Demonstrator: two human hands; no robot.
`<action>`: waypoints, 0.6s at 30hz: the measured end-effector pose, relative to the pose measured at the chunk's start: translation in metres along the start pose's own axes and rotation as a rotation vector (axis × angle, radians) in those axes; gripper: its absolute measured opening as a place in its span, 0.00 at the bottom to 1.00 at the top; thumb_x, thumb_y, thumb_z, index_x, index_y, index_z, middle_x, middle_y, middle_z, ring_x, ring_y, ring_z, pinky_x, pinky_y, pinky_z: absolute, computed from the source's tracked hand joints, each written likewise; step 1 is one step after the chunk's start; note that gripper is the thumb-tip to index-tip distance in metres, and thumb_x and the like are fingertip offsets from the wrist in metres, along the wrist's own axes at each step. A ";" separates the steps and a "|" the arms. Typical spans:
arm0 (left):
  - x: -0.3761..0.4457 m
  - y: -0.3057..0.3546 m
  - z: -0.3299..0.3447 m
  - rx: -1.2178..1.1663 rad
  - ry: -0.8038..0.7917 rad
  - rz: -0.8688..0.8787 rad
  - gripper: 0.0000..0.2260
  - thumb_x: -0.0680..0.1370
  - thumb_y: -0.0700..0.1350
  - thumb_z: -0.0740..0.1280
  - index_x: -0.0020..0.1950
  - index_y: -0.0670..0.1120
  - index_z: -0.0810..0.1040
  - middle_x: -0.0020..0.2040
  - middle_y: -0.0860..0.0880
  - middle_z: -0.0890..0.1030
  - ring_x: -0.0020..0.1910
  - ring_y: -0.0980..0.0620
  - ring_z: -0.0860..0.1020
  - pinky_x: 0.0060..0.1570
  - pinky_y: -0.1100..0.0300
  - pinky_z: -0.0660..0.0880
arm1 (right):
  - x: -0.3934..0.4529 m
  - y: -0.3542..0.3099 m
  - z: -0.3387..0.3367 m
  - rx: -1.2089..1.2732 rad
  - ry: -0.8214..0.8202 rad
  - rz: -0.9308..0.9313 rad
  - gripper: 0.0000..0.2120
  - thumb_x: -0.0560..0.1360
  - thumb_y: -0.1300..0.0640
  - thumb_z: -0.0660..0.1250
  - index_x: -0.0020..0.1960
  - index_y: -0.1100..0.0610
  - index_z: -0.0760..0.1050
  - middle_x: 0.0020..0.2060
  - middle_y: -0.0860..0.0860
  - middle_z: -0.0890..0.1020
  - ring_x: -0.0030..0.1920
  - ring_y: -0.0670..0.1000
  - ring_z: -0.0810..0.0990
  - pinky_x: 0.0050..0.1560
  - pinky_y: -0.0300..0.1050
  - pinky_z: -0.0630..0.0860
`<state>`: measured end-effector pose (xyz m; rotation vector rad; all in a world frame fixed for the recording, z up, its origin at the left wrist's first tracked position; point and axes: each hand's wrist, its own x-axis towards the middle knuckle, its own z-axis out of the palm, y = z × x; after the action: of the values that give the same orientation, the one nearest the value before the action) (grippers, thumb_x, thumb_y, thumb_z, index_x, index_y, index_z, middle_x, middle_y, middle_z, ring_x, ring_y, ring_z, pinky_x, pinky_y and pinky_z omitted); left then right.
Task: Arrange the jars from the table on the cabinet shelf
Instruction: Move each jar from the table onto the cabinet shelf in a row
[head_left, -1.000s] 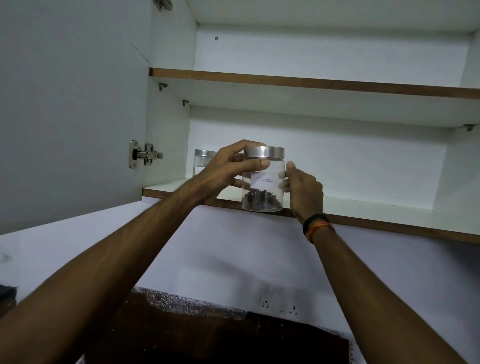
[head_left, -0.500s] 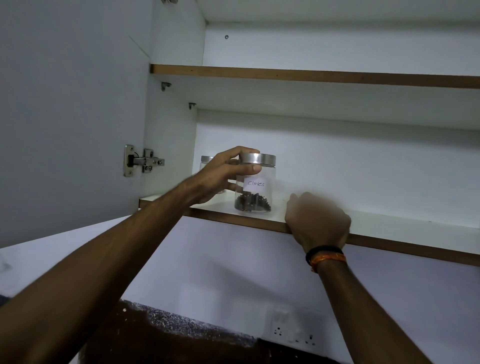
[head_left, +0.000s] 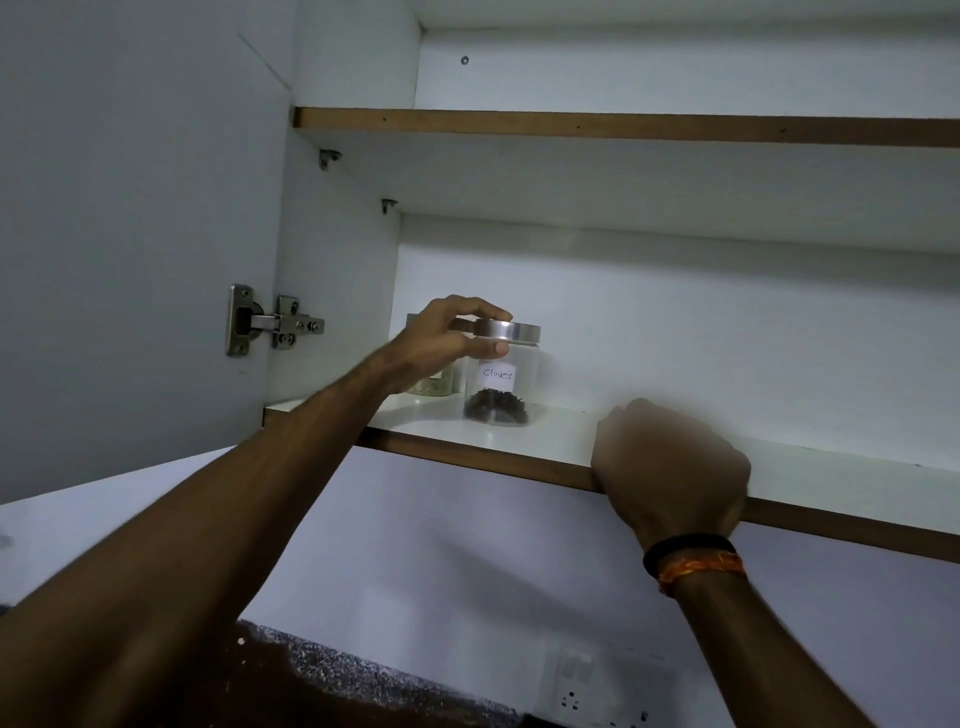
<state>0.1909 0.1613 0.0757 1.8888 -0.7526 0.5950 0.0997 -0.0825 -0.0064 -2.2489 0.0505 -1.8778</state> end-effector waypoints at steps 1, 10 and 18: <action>0.005 -0.003 -0.002 0.071 0.011 0.015 0.18 0.74 0.45 0.76 0.63 0.47 0.81 0.62 0.48 0.80 0.61 0.47 0.79 0.58 0.50 0.79 | 0.000 0.000 0.000 0.006 0.004 -0.004 0.17 0.74 0.50 0.58 0.30 0.54 0.76 0.21 0.49 0.73 0.24 0.50 0.61 0.34 0.34 0.46; 0.041 -0.032 -0.018 0.460 0.030 0.108 0.16 0.73 0.52 0.76 0.59 0.53 0.82 0.53 0.57 0.82 0.52 0.59 0.78 0.49 0.61 0.71 | -0.002 0.004 0.004 0.054 0.070 -0.045 0.17 0.74 0.51 0.57 0.30 0.55 0.75 0.21 0.50 0.73 0.25 0.49 0.61 0.34 0.34 0.46; 0.054 -0.045 -0.016 0.590 -0.003 0.107 0.17 0.76 0.51 0.74 0.64 0.48 0.81 0.59 0.49 0.83 0.57 0.50 0.77 0.56 0.53 0.75 | -0.004 0.003 0.006 0.047 0.071 -0.056 0.18 0.75 0.50 0.56 0.30 0.54 0.74 0.22 0.50 0.73 0.24 0.50 0.64 0.32 0.38 0.53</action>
<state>0.2599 0.1773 0.0915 2.3935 -0.7334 0.9599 0.1054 -0.0844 -0.0116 -2.1736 -0.0454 -1.9661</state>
